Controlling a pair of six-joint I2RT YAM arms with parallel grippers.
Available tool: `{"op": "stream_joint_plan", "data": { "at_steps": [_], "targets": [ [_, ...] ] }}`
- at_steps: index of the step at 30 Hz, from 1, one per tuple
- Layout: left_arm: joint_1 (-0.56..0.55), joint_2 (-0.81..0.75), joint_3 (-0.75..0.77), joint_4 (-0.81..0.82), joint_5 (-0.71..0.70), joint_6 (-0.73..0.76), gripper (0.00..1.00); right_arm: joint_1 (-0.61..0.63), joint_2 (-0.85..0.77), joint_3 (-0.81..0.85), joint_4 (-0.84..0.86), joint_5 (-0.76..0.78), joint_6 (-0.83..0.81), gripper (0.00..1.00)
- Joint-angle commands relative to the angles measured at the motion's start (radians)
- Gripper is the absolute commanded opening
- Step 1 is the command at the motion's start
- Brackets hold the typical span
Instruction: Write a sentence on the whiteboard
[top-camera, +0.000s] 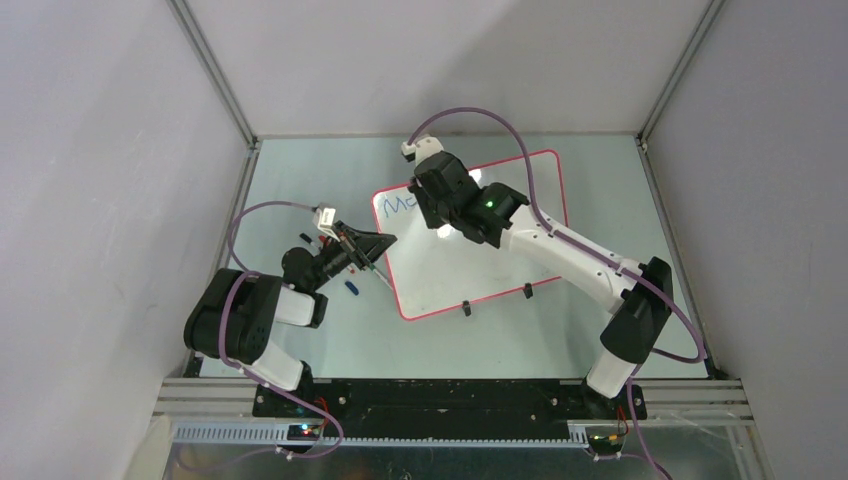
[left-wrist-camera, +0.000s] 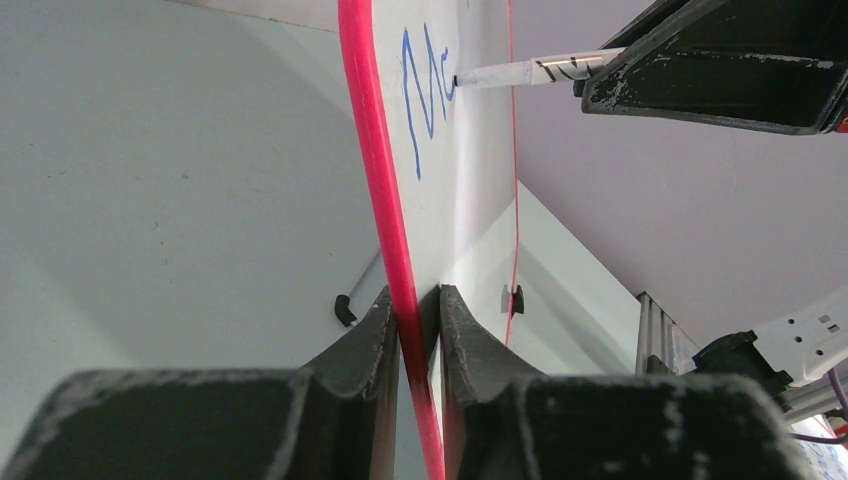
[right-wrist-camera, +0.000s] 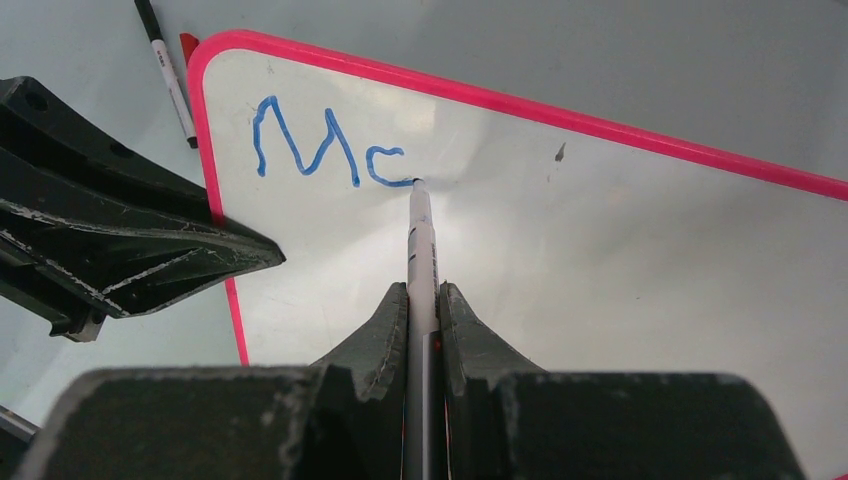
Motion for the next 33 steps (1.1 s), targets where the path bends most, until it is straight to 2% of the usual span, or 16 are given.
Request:
{"op": "stream_joint_plan", "data": {
  "at_steps": [1,33],
  "targets": [
    [-0.009,0.002,0.03,0.051,0.016,0.047,0.0,-0.018,-0.006,0.048,-0.003,0.035,0.007,0.0],
    [-0.01,0.002,0.033,0.051,0.018,0.05,0.0,-0.004,0.032,0.105,-0.009,-0.054,0.001,0.0]
  ]
}}
